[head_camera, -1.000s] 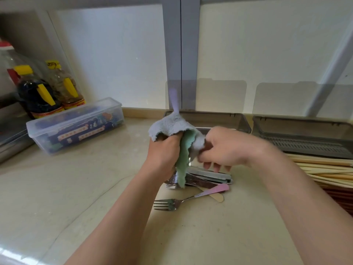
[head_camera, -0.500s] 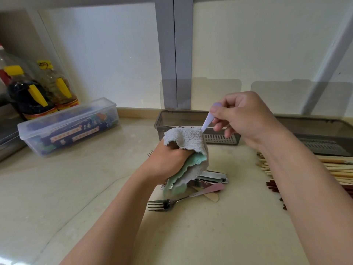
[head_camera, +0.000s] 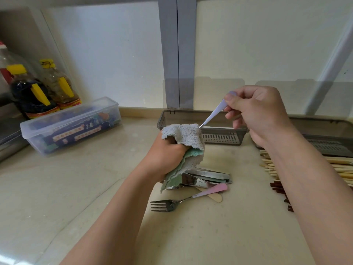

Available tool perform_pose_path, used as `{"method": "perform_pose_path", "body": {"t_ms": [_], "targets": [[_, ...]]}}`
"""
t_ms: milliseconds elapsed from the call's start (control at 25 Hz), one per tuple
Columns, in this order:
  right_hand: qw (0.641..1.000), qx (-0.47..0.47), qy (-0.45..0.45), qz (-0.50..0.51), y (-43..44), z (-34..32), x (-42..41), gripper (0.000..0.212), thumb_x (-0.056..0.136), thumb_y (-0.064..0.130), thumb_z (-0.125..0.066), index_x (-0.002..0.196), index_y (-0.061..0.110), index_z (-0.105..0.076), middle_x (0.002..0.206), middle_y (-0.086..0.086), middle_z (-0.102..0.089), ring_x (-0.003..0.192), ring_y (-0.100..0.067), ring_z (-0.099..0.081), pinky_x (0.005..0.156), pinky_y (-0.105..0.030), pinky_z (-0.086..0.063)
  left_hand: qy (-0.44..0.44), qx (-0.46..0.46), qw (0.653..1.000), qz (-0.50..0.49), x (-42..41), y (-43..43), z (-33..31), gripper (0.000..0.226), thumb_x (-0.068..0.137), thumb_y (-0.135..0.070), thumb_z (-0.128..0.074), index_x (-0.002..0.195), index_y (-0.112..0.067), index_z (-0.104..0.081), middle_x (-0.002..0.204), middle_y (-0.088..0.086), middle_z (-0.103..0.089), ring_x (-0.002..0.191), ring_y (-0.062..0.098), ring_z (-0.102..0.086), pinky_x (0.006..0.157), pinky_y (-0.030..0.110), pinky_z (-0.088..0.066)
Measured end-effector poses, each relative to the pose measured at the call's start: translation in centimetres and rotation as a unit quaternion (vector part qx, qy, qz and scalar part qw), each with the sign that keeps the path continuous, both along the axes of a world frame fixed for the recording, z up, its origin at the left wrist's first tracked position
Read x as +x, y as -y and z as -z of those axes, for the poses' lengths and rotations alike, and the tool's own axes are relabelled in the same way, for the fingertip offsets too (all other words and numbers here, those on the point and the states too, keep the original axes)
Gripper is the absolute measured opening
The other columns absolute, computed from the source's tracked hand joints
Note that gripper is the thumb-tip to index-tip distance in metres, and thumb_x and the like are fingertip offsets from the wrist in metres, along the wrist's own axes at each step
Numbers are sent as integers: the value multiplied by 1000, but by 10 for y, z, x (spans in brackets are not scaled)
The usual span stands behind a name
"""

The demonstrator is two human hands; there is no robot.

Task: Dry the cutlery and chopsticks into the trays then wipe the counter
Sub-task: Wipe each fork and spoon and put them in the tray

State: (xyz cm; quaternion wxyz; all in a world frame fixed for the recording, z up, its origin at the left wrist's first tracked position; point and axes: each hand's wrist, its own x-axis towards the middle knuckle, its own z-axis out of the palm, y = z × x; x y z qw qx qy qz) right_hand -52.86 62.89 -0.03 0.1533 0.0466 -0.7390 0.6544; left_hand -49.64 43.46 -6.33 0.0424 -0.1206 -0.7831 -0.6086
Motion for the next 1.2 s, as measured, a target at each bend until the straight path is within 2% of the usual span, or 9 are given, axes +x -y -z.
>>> {"method": "perform_pose_path", "body": {"t_ms": [280, 360, 440, 600, 800, 880, 960, 1080, 1200], "targets": [[998, -30, -40, 48, 2, 1, -3, 22, 94, 8, -66, 73, 13, -68, 63, -4, -64, 50, -14, -57, 39, -24, -42, 7, 45, 997, -56, 4, -2, -6, 38, 89, 8, -54, 66, -20, -68, 60, -2, -60, 54, 12, -54, 51, 23, -44], [996, -39, -46, 68, 1, 2, -5, 21, 95, 9, -65, 75, 14, -67, 65, -5, -64, 50, -13, -58, 39, -24, -44, 12, 57, 995, -77, 1, 0, -5, 28, 90, 6, -55, 67, -6, -66, 60, 5, -57, 53, 16, -50, 50, 25, -42], [991, -62, -42, 109, -4, 4, -10, 18, 95, 10, -63, 78, 13, -67, 68, -6, -64, 50, -13, -58, 39, -24, -45, 40, 83, 990, -106, -5, 3, -1, 14, 91, 0, -56, 80, 8, -59, 63, 13, -55, 49, 20, -52, 48, 26, -44], [983, -46, -6, 178, -5, 16, -37, 14, 93, 16, -63, 80, 14, -66, 72, -8, -68, 48, -12, -60, 41, -23, -46, 139, 189, 940, -248, -17, 12, 1, 10, 92, -20, -63, 94, -11, -60, 85, 5, -62, 68, 17, -59, 62, 29, -51], [980, -32, 68, 186, 14, 38, -70, 9, 89, 10, -61, 86, 18, -59, 76, -8, -72, 49, -15, -65, 42, -23, -48, 170, 355, 899, -194, -14, 17, -7, 26, 97, -28, -55, 107, -7, -67, 96, 9, -73, 76, 22, -71, 65, 31, -56], [978, -22, 100, 180, 18, 40, -77, 12, 89, 6, -62, 89, 16, -57, 78, -10, -73, 51, -16, -66, 40, -23, -47, 174, 411, 878, -173, -14, 22, -8, 27, 99, -31, -50, 95, -13, -71, 82, 5, -75, 67, 20, -73, 59, 28, -56], [975, 20, 129, 177, 20, 42, -82, 13, 87, 6, -66, 87, 15, -56, 80, -13, -73, 51, -18, -67, 39, -23, -46, 163, 419, 872, -194, -16, 25, -6, 29, 99, -30, -48, 76, -21, -63, 64, 1, -66, 58, 19, -65, 54, 24, -51], [953, 166, 167, 188, 19, 41, -82, 5, 84, 8, -68, 89, 6, -69, 78, -16, -73, 49, -25, -65, 45, -25, -47, 162, 430, 865, -200, -18, 24, -7, 26, 99, -29, -47, 79, -21, -62, 67, 0, -66, 61, 18, -64, 55, 25, -52], [916, 310, 172, 186, 18, 34, -70, 22, 81, 1, -59, 98, 4, -72, 93, -18, -69, 71, -33, -67, 60, -32, -55, 154, 436, 866, -189, -16, 24, -8, 32, 101, -27, -44, 73, -21, -60, 60, 0, -64, 52, 16, -62, 55, 25, -52]]}}
